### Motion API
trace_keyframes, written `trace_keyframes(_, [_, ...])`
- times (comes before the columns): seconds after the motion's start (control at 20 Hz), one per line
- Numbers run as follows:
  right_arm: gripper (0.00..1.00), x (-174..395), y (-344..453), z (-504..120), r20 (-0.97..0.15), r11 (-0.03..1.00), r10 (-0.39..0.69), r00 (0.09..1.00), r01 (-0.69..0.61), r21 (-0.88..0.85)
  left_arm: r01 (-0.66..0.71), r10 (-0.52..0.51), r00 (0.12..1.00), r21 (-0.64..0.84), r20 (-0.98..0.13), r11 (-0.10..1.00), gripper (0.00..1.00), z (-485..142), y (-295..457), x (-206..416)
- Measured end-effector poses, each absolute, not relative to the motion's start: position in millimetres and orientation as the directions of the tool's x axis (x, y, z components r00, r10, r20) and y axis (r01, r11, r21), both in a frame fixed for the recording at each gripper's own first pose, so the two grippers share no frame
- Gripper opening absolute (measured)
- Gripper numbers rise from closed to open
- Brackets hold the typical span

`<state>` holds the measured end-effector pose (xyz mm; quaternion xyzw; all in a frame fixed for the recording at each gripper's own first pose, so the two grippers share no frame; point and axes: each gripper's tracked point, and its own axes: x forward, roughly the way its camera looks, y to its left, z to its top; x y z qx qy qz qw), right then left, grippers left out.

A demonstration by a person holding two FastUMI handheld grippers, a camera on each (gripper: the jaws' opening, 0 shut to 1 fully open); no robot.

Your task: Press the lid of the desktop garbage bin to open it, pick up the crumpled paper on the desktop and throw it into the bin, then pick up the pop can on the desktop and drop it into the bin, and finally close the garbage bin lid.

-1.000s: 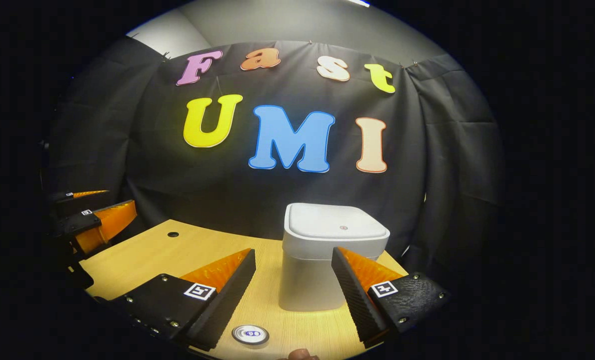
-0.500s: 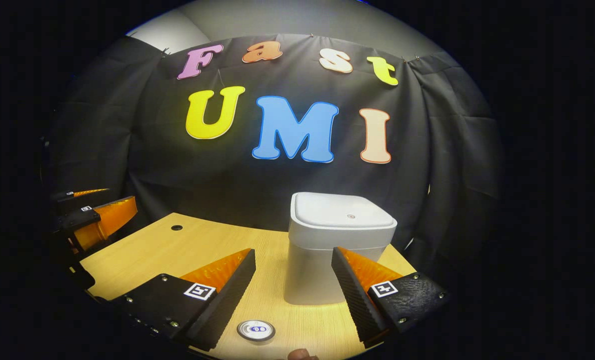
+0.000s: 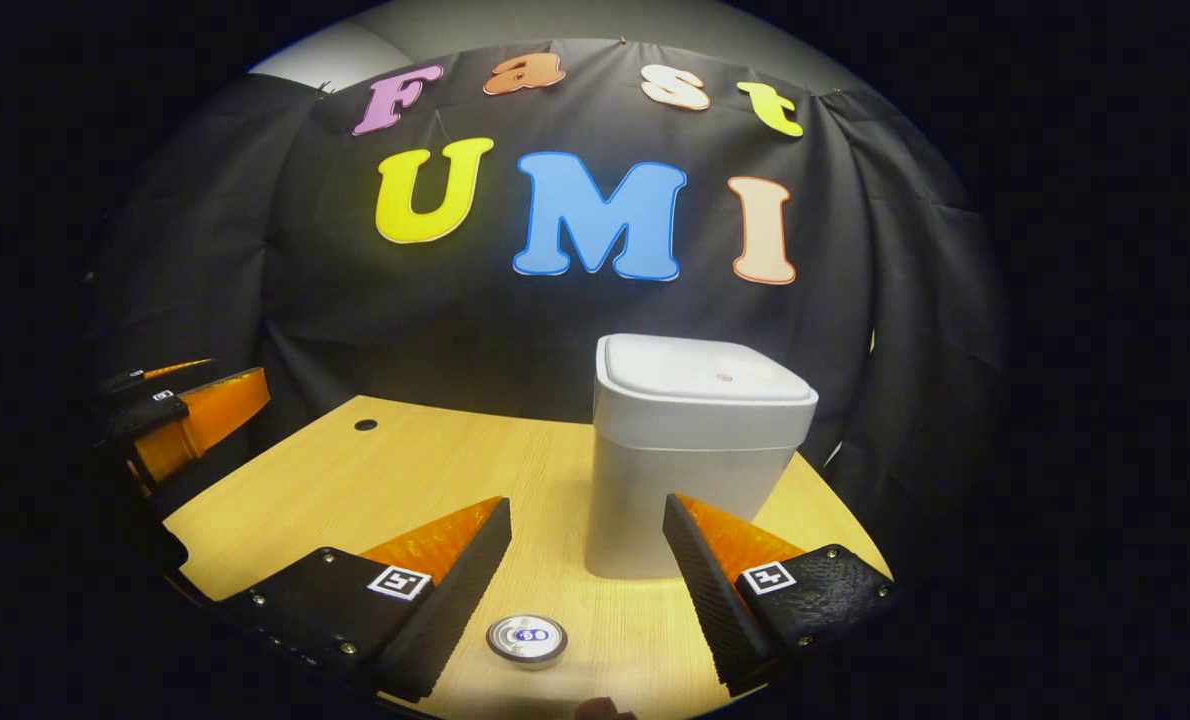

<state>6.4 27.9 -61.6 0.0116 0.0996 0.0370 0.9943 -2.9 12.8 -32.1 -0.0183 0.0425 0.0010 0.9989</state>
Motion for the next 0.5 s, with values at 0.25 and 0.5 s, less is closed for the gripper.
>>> trace_keyframes(0.25, [0.97, 12, 21, -56, -0.201, 0.998, 0.058, 0.978, -0.054, 0.023, -0.003, -0.002, 0.994, -0.039, -0.114, 0.999, 0.96, -41, 13, -5])
trace_keyframes(0.5, [0.87, 41, -18, -19, -0.134, 0.999, -0.042, 0.99, 0.046, 0.028, -0.01, 0.005, 0.993, -0.043, -0.12, 0.999, 1.0, -44, 13, -6])
